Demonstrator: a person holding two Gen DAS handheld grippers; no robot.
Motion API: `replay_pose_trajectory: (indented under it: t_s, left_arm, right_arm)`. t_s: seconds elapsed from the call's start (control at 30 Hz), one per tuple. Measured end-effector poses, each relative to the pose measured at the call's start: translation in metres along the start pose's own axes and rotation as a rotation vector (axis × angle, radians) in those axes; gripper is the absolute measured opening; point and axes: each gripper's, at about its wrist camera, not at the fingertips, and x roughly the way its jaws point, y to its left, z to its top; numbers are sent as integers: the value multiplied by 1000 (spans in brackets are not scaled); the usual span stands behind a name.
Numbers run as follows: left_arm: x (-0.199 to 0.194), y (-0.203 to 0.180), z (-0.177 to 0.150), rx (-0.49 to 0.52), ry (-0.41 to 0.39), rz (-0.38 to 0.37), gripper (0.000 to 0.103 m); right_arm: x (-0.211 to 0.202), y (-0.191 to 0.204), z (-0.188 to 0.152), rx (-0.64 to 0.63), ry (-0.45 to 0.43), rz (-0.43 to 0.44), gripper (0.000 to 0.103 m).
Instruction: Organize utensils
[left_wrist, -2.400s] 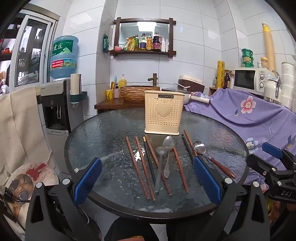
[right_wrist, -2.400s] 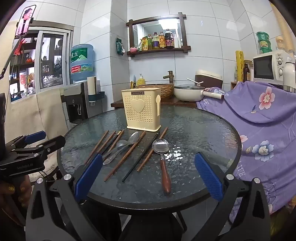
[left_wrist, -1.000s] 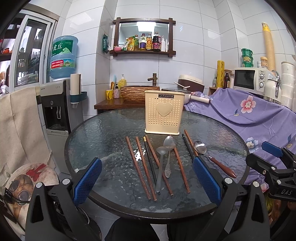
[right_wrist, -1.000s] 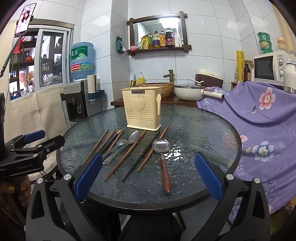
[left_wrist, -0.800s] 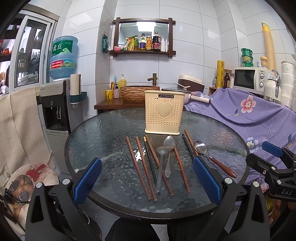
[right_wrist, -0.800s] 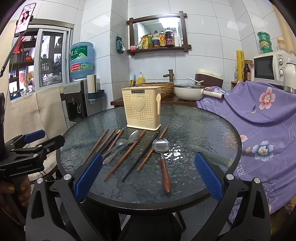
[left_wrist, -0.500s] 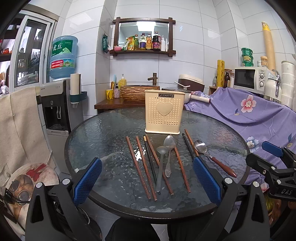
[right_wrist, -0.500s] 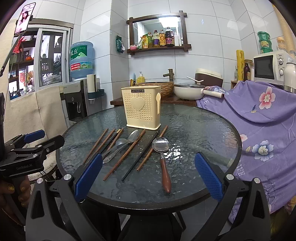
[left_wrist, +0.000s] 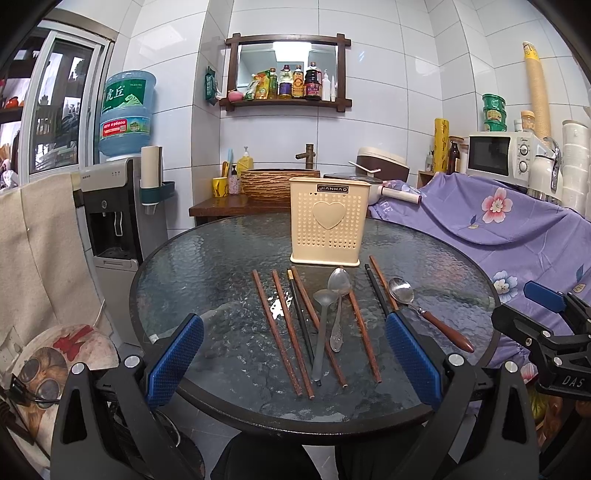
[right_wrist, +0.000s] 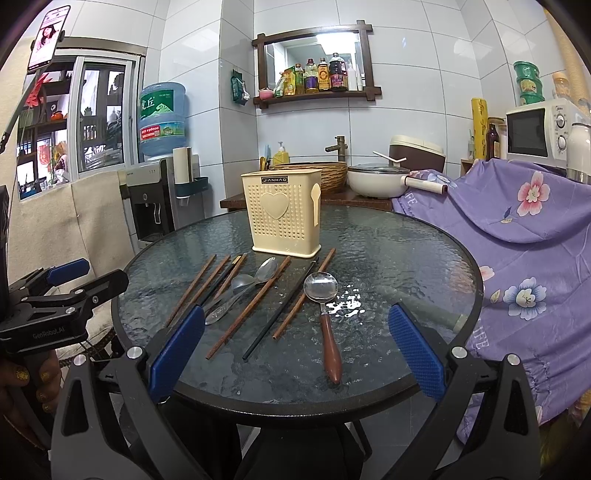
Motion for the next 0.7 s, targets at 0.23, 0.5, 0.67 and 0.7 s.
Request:
replay_pose_trajectory:
  t_s: [0.23,0.5,0.67,0.7]
  left_arm:
    - [0,0,0,1,-1,1,97]
    - [0,0,1,3,3,2,97]
    - [0,0,0,2,3,3,97]
    - [0,0,0,3,3,3,97]
  right_arm:
    - [0,0,0,0,1,1,98]
    - [4,-2,-3,5,6,0,98]
    - [4,-2,-4,5,8,-1,98]
    - [5,-2,-4,6,9,-1,98]
